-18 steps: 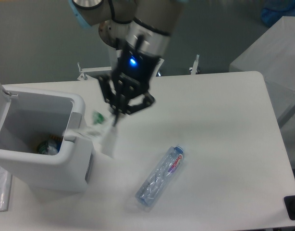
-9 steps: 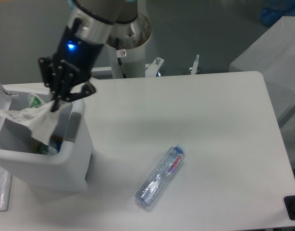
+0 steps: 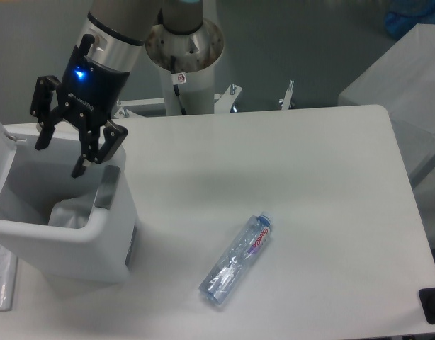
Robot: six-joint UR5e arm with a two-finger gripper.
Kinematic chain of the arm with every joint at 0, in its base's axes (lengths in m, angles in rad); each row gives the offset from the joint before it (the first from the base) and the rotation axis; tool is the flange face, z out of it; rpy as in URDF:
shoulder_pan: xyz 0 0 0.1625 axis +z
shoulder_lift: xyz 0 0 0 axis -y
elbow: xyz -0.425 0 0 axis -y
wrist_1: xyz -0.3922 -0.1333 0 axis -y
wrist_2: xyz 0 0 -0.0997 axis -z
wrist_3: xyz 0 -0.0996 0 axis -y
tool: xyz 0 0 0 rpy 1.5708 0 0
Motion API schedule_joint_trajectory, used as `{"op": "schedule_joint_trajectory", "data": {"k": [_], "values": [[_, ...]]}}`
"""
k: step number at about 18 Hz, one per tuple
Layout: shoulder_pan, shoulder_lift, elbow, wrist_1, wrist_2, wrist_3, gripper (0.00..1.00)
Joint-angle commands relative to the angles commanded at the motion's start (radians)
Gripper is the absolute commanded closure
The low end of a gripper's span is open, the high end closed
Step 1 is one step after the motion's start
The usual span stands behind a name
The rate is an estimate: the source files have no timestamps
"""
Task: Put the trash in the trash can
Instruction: 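Move the gripper back over the clear water bottle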
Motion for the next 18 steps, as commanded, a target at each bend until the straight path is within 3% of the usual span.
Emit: {"op": "schedule_joint_trajectory", "data": {"k": [4, 7, 9, 12, 18], "values": [[0.135, -0.057, 0.006, 0.002, -0.005, 0.009, 0.00], [0.177, -0.158, 0.067, 0.002, 0.005, 0.008, 0.00], [0.183, -0.237, 0.124, 0.009, 0.026, 0.002, 0.00], [0.183, -0.337, 0.182, 0.012, 0.148, 0.003, 0.00], [0.174, -0.442, 0.190, 0.015, 0.327, 0.014, 0.00]]}}
